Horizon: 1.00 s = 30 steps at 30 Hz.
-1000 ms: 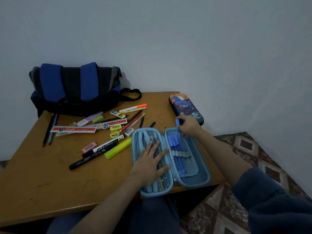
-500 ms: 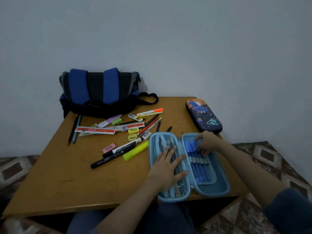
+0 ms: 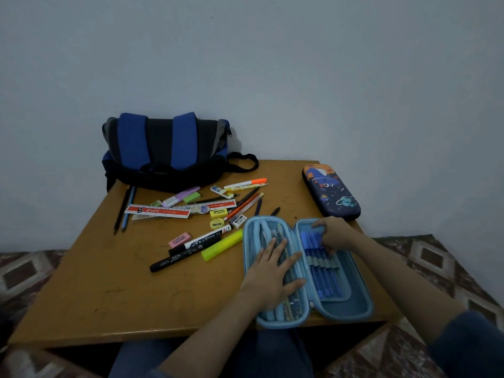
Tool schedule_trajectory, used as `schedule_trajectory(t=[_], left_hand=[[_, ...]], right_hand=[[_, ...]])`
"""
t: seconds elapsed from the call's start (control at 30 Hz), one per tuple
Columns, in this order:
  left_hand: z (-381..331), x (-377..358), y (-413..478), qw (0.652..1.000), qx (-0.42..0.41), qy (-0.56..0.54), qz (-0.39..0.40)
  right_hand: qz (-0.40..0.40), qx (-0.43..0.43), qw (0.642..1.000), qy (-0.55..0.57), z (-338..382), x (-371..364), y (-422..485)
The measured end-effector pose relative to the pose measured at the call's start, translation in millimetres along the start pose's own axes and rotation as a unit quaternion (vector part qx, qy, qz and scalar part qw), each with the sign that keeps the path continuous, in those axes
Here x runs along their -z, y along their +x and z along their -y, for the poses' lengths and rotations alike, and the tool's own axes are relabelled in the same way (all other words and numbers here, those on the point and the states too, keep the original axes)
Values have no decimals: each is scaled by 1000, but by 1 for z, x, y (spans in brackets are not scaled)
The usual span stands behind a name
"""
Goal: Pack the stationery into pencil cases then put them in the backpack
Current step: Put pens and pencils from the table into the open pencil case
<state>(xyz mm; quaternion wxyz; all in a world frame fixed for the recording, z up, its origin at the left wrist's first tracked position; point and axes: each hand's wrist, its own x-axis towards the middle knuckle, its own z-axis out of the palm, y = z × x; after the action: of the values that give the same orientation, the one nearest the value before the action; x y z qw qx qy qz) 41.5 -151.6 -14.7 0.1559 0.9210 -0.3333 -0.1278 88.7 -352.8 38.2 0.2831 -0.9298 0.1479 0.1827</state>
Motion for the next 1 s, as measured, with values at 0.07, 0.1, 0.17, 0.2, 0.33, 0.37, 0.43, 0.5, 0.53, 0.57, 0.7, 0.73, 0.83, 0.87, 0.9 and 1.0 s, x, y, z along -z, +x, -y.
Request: schedule_trajectory(t=[0.07, 0.1, 0.17, 0.2, 0.33, 0.37, 0.43, 0.5, 0.53, 0.57, 0.7, 0.73, 0.83, 0.87, 0.9, 1.0], left_hand=[[1, 4, 0, 1000, -1, -23, 9], [1, 7, -1, 999, -1, -53, 8], [4, 18, -5, 994, 0, -110, -26], [9, 23, -9, 992, 3, -117, -54], [51, 43, -32, 984, 70, -95, -135], [65, 48, -40, 980, 98, -94, -145], [95, 55, -57, 970, 150, -95, -166], [123, 58, -73, 960, 194, -93, -178], [135, 59, -80, 955, 217, -94, -179], [146, 59, -87, 950, 238, -96, -177], [173, 58, -108, 938, 293, -88, -165], [176, 58, -111, 937, 295, -87, -165], [186, 56, -118, 937, 298, -81, -166], [191, 55, -120, 937, 300, -73, -164], [194, 54, -120, 939, 299, -59, -161], [202, 49, -122, 942, 290, -13, -166]], right_hand=[[-9, -2, 1000, -20, -2, -1, 1], [-12, -2, 1000, -25, -2, -2, 0], [-17, 1, 1000, -26, -2, -2, -1], [-19, 3, 999, -31, -1, -1, -2], [-12, 11, 993, -116, 11, 1, -10], [-19, 12, 991, -135, 15, 2, -12], [-43, 28, 985, -165, 24, 3, -13], [-72, 57, 981, -169, 34, 2, -12], [-87, 72, 980, -161, 40, 0, -11], [-101, 87, 980, -148, 46, -3, -10], [-124, 146, 977, -94, 78, -20, -8], [-124, 163, 974, -92, 86, -25, -9], [-128, 221, 963, -86, 111, -41, -12], [-125, 240, 959, -80, 120, -47, -13], [-124, 256, 956, -75, 125, -50, -15], [-126, 277, 950, -71, 140, -57, -11]])
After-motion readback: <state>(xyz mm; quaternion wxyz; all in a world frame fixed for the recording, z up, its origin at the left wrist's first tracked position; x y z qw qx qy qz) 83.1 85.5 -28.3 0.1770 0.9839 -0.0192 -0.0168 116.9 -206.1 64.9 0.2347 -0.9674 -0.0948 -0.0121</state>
